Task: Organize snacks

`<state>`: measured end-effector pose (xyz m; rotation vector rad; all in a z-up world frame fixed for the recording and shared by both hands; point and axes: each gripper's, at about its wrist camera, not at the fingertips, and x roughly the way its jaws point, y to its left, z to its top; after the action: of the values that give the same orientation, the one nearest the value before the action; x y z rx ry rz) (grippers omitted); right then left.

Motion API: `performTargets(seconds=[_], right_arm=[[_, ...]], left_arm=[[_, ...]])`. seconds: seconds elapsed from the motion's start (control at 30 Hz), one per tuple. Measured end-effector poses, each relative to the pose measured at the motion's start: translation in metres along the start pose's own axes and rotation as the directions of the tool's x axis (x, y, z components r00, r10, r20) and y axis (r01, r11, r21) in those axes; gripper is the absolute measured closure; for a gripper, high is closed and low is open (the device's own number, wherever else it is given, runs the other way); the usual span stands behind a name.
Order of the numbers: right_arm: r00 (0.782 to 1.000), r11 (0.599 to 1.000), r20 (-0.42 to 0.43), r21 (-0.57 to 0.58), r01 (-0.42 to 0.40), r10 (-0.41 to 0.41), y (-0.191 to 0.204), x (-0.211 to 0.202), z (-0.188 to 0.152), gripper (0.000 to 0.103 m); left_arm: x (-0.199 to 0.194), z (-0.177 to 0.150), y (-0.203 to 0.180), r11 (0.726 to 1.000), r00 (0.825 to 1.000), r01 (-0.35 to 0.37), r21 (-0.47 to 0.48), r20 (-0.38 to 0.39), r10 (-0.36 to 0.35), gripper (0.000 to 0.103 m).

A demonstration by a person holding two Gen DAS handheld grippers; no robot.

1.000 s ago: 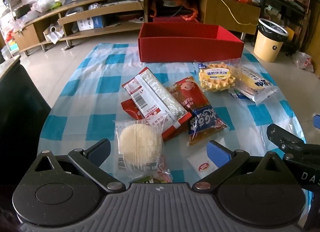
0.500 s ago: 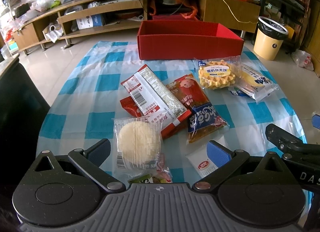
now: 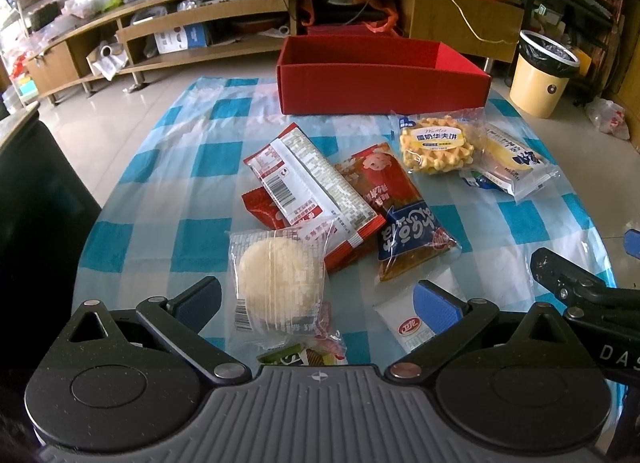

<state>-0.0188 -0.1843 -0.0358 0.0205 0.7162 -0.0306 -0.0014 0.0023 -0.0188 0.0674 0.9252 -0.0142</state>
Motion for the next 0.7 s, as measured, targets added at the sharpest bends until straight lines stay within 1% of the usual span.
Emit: performTargets(seconds=[0.7], right_arm=[[1.0, 1.0, -0.02, 0.004, -0.015, 0.015, 0.0007, 0.0011, -0.0016, 0.002]], left_arm=[[0.0015, -0.0011, 0.0013, 1.0, 1.0, -0.004, -0.001, -0.017, 0.004, 0.0]])
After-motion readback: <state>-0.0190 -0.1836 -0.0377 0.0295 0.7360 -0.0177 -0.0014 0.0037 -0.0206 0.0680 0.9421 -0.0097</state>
